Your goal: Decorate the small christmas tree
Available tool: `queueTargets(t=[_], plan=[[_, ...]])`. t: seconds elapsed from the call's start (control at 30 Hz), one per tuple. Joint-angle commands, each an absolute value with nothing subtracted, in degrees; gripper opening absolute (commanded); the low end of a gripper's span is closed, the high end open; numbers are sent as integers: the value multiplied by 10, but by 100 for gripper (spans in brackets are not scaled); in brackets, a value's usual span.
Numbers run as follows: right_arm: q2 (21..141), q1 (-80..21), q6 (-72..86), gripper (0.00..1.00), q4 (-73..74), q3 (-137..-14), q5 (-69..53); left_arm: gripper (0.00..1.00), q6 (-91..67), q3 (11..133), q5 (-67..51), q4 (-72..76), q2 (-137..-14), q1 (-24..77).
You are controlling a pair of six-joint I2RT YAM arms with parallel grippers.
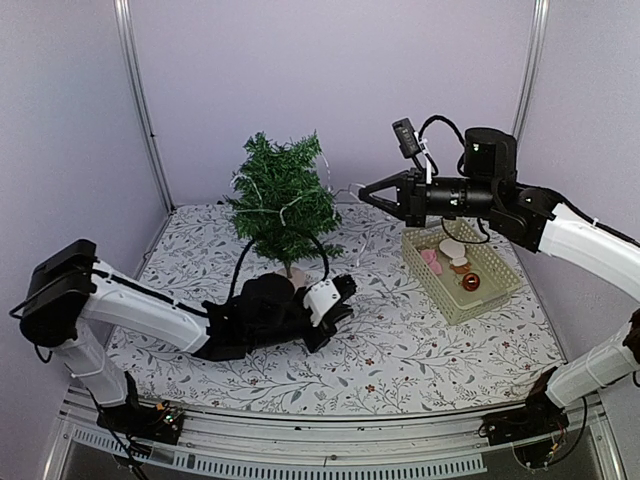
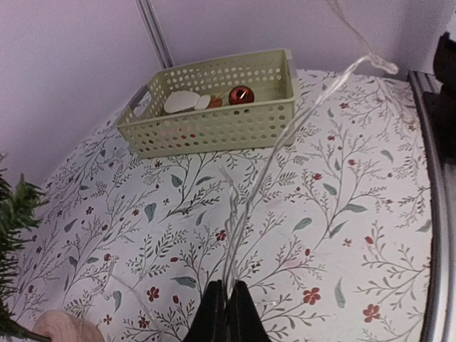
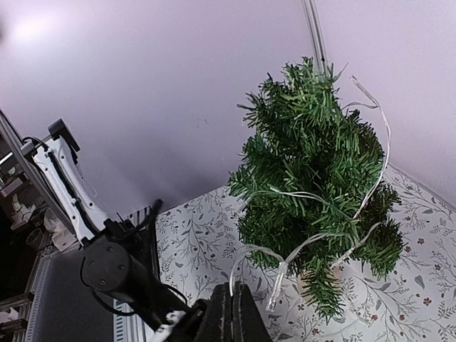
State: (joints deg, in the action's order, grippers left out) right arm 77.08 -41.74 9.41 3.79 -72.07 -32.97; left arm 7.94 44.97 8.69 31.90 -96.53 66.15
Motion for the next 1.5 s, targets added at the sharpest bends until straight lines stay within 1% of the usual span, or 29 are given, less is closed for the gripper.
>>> queueTargets(t=[0.0,0.2,0.43,0.6,0.63,0.7,0.8,0.9,1.07,1.27,1.3,1.37,1.47], plan=[[792,-427,93,0,6,-742,-354,0,85,400,97,271,-848,706],[828,-451,101,0,-26,-750,-360,0,38,359,154,177,-692,741],[879,-486,108,0,-38,-766,-363,0,-5,357,208,43,-562,780],[912,-503,115,0,-24,-767,-364,0,-65,342,251,-46,-470,794],[916,-507,114,1,-20,-767,-363,0,-78,339,259,-58,-450,795],[922,-512,110,11,-14,-768,-360,0,-103,340,275,-89,-418,797],[921,-514,111,19,-17,-770,-344,0,-121,348,294,-142,-394,799],[906,-514,106,32,-11,-776,-310,0,-133,350,313,-162,-384,799],[868,-509,97,56,16,-770,-264,0,-190,357,357,-190,-384,794],[794,-499,110,83,8,-692,-199,0,-229,370,363,-203,-383,739],[774,-495,113,86,6,-672,-188,0,-231,374,357,-203,-385,724],[748,-492,117,88,-20,-626,-173,0,-236,385,340,-205,-389,688],[703,-493,114,86,-65,-520,-154,0,-247,401,305,-203,-397,635]])
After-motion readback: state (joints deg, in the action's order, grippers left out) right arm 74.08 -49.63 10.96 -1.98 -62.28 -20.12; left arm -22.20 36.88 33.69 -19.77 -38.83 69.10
